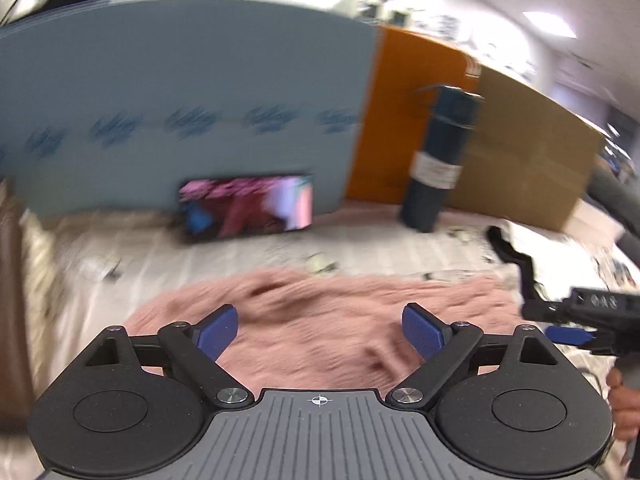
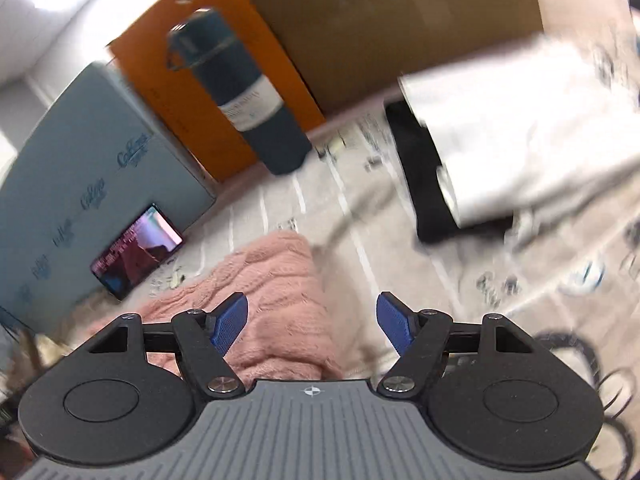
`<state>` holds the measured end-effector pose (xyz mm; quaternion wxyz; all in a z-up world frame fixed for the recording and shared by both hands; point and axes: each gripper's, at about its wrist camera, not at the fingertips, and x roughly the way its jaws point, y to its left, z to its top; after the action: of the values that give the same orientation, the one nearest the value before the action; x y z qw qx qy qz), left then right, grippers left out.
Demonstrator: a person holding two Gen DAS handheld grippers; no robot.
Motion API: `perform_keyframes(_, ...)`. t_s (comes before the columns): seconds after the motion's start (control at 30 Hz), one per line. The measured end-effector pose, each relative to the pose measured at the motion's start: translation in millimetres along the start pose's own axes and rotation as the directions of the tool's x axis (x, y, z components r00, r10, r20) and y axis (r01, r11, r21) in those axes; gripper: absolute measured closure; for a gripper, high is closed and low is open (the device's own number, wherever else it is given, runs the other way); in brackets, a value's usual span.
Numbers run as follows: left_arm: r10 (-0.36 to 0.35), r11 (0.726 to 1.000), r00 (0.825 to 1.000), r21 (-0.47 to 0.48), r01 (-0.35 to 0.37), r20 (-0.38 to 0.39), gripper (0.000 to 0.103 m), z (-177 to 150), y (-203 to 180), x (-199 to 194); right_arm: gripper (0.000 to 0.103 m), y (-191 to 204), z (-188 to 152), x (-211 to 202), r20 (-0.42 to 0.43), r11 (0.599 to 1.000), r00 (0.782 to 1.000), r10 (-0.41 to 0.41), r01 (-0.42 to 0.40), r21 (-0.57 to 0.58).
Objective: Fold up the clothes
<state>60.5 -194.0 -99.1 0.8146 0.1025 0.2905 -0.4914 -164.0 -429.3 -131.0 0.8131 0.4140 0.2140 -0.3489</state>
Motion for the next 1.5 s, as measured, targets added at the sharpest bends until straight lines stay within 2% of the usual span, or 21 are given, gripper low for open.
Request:
perform_keyframes(0.1, 0.019, 0.994, 1.0, 0.112, -0.017, -0.022, 0.011, -6.5, -21.6, 20.4, 0.033, -9.1, -1.3, 8.7, -0.052, 0.996, 0.998, 0.043, -0.039, 0.083)
perform_keyframes(0.2, 0.147, 0.96, 0.986, 0.251, -0.124, -0.077, 0.01, -24.6, -34.0, 52.4, 0.035, -8.9, -6.0, 15.2, -0.079, 0.992, 0.996, 0.05, -0.04, 0.115)
perform_keyframes(0.23, 0.165, 0.952, 0.983, 0.272, -0.139, -0.078, 0.007, -29.6, -33.4, 58.3, 0.037, -7.7, -7.9, 17.7, -0.09, 0.991, 0.994, 0.06, -0.048, 0.127)
perform_keyframes(0.3, 0.175, 0.958, 0.981, 0.244, -0.149, -0.088, 0.002, -29.5, -30.3, 60.8, 0.042, -2.5, -8.3, 21.1, -0.102, 0.991, 0.993, 0.066, -0.053, 0.126)
perform_keyframes(0.33, 0.177, 0.963, 0.98, 0.225, -0.152, -0.096, 0.002, -27.7, -28.7, 60.4, 0.053, 0.3, -7.7, 23.5, -0.108, 0.992, 0.992, 0.066, -0.054, 0.118)
perform_keyframes(0.37, 0.172, 0.967, 0.98, 0.208, -0.148, -0.102, 0.002, -25.4, -27.4, 59.0, 0.058, 3.3, -9.1, 24.2, -0.11, 0.993, 0.992, 0.057, -0.045, 0.107)
perform_keyframes(0.43, 0.157, 0.973, 0.983, 0.186, -0.136, -0.099, 0.002, -23.7, -24.1, 53.0, 0.076, 9.0, -11.4, 23.9, -0.106, 0.996, 0.993, 0.044, -0.036, 0.083)
perform_keyframes(0.5, 0.138, 0.977, 0.987, 0.175, -0.121, -0.087, 0.002, -23.3, -22.0, 46.3, 0.082, 12.4, -10.3, 19.7, -0.079, 0.997, 0.996, 0.047, -0.042, 0.065)
perform_keyframes(0.7, 0.137, 0.982, 0.99, 0.137, -0.13, -0.045, 0.003, -20.7, -14.4, 26.1, 0.086, 10.8, 7.9, -4.3, 0.009, 0.999, 0.999, 0.041, -0.041, -0.003)
perform_keyframes(0.83, 0.225, 0.967, 0.973, 0.137, -0.217, -0.044, 0.003, -18.7, -9.1, 19.1, 0.086, 3.8, 25.9, -24.3, 0.119, 0.998, 0.992, -0.041, 0.046, -0.036)
perform_keyframes(0.9, 0.24, 0.965, 0.969, 0.126, -0.231, -0.057, 0.003, -20.5, -3.9, 15.9, 0.086, 3.2, 32.9, -31.3, 0.171, 0.992, 0.981, -0.096, 0.108, -0.063)
perform_keyframes(1.0, 0.282, 0.954, 0.955, 0.137, -0.268, -0.093, 0.003, -28.3, 2.7, 18.9, 0.086, 14.5, 34.8, -38.2, 0.223, 0.982, 0.969, -0.108, 0.138, -0.127)
perform_keyframes(1.07, 0.331, 0.937, 0.934, 0.157, -0.31, -0.133, 0.003, -36.8, 8.1, 28.8, 0.086, 30.4, 29.1, -41.2, 0.247, 0.973, 0.966, -0.081, 0.13, -0.188)
perform_keyframes(1.17, 0.37, 0.926, 0.916, 0.138, -0.351, -0.154, 0.002, -45.7, 16.5, 35.0, 0.086, 59.0, 18.8, -46.1, 0.266, 0.956, 0.964, -0.008, 0.085, -0.279)
perform_keyframes(1.27, 0.345, 0.939, 0.932, 0.055, -0.34, -0.112, 0.003, -37.8, 21.1, 16.7, 0.086, 89.8, 8.5, -51.3, 0.277, 0.927, 0.958, 0.077, 0.034, -0.374)
perform_keyframes(1.37, 0.312, 0.948, 0.948, -0.042, -0.315, -0.067, 0.003, -30.3, 32.3, -4.4, 0.086, 120.2, -4.7, -55.5, 0.267, 0.88, 0.947, 0.179, -0.033, -0.474)
perform_keyframes(1.5, 0.263, 0.936, 0.964, -0.236, -0.263, -0.034, 0.003, -27.2, 55.9, -32.0, 0.085, 158.5, -28.9, -44.7, 0.168, 0.794, 0.937, 0.307, -0.155, -0.588)
